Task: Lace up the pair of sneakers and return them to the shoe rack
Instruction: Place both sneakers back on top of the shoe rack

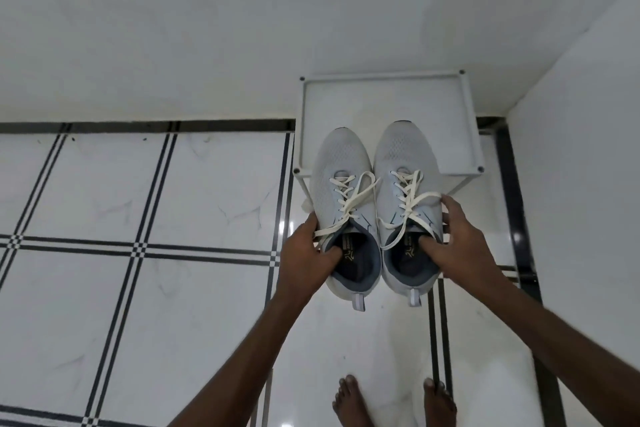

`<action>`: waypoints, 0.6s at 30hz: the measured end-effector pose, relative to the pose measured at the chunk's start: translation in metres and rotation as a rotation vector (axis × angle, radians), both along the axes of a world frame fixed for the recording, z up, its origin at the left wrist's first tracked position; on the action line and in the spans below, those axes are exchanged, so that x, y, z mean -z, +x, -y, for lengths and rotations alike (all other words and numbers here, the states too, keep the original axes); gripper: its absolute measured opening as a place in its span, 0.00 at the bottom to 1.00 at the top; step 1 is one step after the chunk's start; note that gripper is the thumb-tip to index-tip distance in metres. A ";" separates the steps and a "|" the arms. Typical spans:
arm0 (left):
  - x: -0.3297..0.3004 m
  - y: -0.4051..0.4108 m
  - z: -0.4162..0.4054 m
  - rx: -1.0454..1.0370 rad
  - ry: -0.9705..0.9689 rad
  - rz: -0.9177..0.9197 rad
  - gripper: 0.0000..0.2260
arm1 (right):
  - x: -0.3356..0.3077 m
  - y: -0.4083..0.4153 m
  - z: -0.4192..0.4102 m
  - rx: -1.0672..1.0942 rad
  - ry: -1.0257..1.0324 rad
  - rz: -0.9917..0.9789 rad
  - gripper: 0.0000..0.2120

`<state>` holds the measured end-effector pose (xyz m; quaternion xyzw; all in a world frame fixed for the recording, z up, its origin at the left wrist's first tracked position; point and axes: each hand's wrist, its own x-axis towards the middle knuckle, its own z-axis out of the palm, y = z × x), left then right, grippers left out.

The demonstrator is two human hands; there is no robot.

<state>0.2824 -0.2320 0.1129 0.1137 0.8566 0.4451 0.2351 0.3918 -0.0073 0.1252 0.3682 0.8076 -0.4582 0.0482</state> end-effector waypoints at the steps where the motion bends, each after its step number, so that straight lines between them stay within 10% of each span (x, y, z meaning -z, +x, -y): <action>1: -0.012 -0.008 -0.006 0.003 0.002 -0.012 0.18 | -0.011 -0.007 -0.005 0.007 0.000 -0.012 0.36; 18: -0.031 -0.195 -0.179 0.005 -0.097 -0.107 0.17 | -0.025 -0.202 -0.174 0.055 -0.022 -0.045 0.36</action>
